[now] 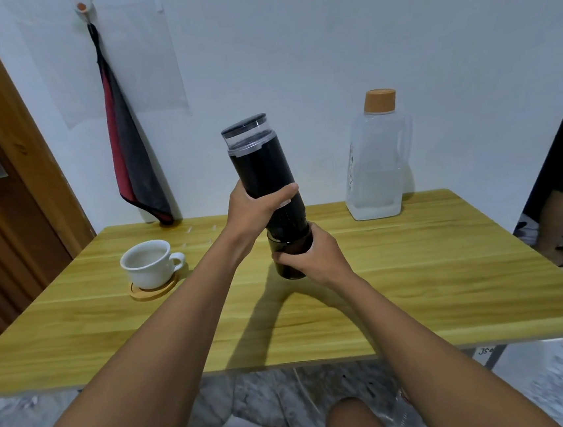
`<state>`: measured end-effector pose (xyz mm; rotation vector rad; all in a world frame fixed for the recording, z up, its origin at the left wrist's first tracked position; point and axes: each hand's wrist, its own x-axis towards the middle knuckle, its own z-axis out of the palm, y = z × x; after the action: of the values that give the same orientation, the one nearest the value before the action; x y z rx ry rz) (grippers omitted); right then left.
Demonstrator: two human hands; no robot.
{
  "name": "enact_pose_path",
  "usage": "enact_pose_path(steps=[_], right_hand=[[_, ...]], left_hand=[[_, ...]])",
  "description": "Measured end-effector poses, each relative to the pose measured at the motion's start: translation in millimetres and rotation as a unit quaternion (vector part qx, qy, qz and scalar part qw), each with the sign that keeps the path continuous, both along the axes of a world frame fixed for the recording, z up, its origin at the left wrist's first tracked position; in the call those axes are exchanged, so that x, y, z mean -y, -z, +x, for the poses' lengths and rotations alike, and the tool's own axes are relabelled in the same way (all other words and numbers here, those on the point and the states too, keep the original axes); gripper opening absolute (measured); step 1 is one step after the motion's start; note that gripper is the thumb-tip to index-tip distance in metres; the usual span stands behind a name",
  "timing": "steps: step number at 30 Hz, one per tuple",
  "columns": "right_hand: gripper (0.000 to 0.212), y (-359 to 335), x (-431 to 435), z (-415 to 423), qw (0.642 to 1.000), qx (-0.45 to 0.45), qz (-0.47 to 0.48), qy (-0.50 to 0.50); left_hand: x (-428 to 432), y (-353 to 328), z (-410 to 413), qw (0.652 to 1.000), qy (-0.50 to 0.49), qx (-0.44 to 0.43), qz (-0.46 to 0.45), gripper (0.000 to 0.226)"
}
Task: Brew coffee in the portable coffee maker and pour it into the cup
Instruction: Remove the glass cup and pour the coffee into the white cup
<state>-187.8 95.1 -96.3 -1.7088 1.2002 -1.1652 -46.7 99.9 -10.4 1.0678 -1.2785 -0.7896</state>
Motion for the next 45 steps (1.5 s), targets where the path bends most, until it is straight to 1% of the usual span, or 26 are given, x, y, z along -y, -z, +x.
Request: enact_pose_path(steps=[3,6,11,17,28,33,36,38,40,41,43,45], right_hand=[[0.062,0.2,-1.2,-1.4,1.0,-0.003,-0.007,0.0],[0.059,-0.2,-2.9,-4.1,1.0,0.012,-0.006,-0.002],[0.063,0.8,-3.8,-9.3,1.0,0.016,-0.005,-0.012],[0.065,0.8,-5.5,-12.5,1.0,0.026,-0.009,-0.011],[0.059,1.9,-3.9,-14.9,1.0,0.022,-0.016,-0.008],[0.064,4.8,-2.4,-21.6,0.999,0.036,-0.006,-0.005],[0.061,3.4,-0.4,-31.2,0.999,0.048,-0.004,0.013],[0.06,0.3,2.2,-38.5,0.999,0.037,-0.006,0.022],[0.064,-0.8,6.6,-45.9,0.999,0.026,-0.01,0.029],[0.07,-1.2,8.8,-49.2,0.999,0.021,-0.012,0.032],[0.085,-1.6,12.8,-54.4,0.999,0.012,-0.012,0.037],[0.092,-2.5,16.4,-57.2,0.999,0.015,-0.012,0.042]], left_hand=[[-1.4,-4.5,2.6,1.0,0.001,0.0,-0.005,0.05],[-2.9,-5.1,4.3,1.0,0.002,0.002,-0.009,0.052],[-4.8,-6.7,3.8,1.0,-0.003,-0.011,-0.018,0.046],[-6.1,-10.4,3.7,1.0,-0.007,-0.01,-0.022,0.044],[-7.3,-10.6,3.0,1.0,-0.015,-0.007,-0.017,0.042],[-5.0,-16.2,4.2,0.999,-0.021,-0.048,-0.015,0.048],[0.6,-20.4,9.3,0.995,-0.053,-0.083,-0.022,0.048],[5.3,-19.1,14.1,0.994,-0.063,-0.084,-0.018,0.053],[8.6,-12.5,18.4,0.996,-0.064,-0.053,0.006,0.065],[10.0,-7.1,20.3,0.997,-0.063,-0.032,0.02,0.069],[12.7,7.3,22.1,0.997,-0.057,0.003,0.047,0.073],[15.4,22.9,21.2,0.996,-0.055,0.02,0.071,0.075]])
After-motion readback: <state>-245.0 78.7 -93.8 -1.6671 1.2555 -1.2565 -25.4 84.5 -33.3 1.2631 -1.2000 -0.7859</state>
